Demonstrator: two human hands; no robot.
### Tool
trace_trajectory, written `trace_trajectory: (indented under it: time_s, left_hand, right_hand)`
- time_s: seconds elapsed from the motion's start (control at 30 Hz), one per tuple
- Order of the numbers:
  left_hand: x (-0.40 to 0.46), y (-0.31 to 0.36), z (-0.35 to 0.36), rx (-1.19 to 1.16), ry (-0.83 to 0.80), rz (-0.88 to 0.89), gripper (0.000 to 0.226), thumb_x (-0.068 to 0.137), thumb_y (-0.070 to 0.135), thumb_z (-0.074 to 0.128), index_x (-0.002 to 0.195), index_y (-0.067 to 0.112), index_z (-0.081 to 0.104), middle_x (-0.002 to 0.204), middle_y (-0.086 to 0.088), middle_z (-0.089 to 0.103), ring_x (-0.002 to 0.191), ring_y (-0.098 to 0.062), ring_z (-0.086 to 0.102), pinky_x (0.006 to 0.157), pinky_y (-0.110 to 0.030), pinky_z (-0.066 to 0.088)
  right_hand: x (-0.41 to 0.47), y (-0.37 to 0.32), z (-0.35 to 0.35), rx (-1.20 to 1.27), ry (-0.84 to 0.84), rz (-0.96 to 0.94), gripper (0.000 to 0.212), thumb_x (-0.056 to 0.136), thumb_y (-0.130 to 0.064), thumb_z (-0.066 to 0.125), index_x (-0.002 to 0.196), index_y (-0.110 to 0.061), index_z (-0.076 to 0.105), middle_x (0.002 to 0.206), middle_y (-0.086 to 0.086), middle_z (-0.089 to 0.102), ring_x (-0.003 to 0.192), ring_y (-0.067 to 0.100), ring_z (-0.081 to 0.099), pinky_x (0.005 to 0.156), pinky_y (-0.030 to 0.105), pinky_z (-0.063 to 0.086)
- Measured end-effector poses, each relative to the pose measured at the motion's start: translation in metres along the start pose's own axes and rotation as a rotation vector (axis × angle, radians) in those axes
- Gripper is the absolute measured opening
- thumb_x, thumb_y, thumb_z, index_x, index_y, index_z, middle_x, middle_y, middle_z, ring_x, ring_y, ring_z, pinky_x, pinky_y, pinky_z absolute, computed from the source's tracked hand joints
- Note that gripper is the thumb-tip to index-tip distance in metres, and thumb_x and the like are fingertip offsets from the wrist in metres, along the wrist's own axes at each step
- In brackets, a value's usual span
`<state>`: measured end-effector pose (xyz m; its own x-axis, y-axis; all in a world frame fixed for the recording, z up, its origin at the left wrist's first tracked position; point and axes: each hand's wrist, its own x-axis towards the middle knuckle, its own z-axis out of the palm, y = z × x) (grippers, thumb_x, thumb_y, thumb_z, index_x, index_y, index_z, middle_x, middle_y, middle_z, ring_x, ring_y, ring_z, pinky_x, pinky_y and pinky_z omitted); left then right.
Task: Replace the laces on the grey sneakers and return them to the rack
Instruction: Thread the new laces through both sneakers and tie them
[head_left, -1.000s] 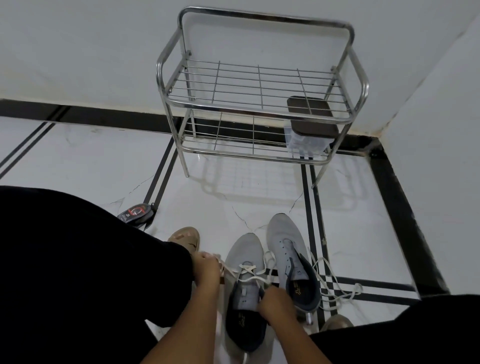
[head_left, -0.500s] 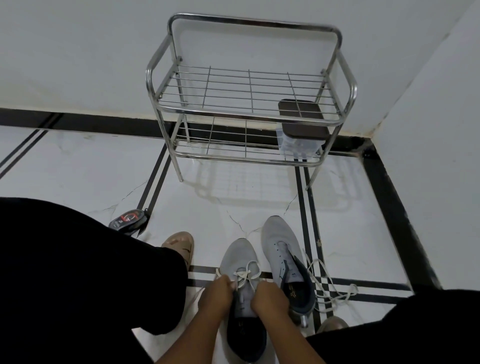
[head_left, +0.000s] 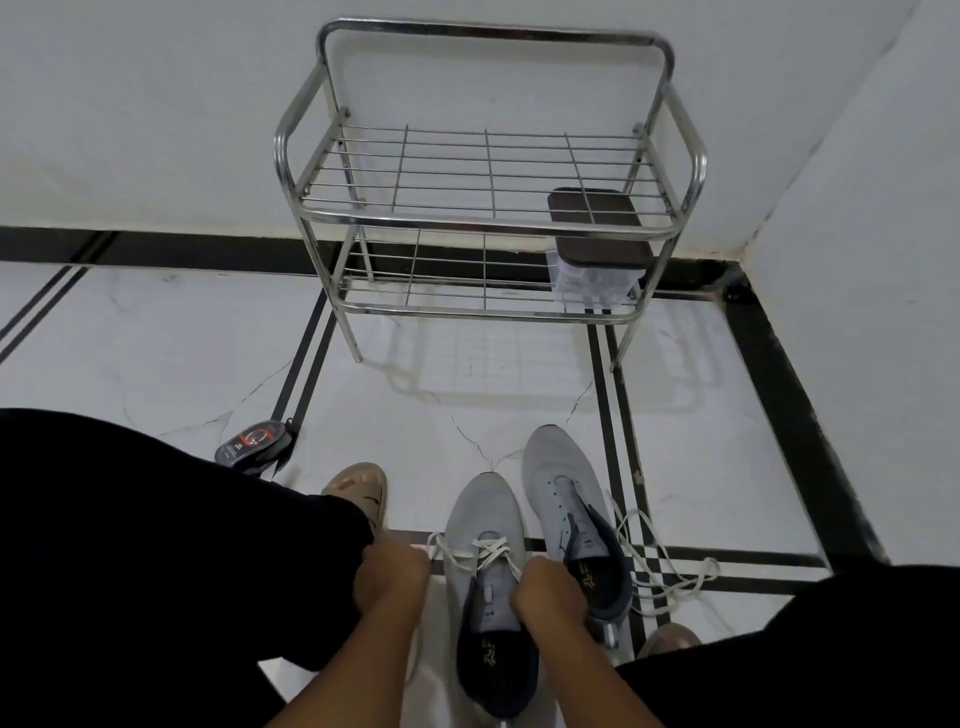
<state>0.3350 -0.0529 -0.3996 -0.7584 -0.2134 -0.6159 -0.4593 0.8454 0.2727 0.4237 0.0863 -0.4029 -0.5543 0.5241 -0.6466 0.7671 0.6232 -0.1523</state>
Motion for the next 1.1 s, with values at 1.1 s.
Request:
trace_trajectory:
  time_s: [1.1]
  left_hand:
    - [-0.016,0.056,-0.01,0.121,-0.246,0.288,0.033,0.094,0.037,0.044,0.121,0.028,0.063,0.136,-0.002,0.051,0.132,-0.026,0.041,0.108,-0.04,0.028]
  right_hand:
    - [0.001,-0.004,-0.016,0.117,-0.048,0.003,0.053,0.092,-0.056,0.046,0.116,-0.011,0.062,0.119,0.009,0.064,0.108,0.027,0.062,0.087,0.034,0.052]
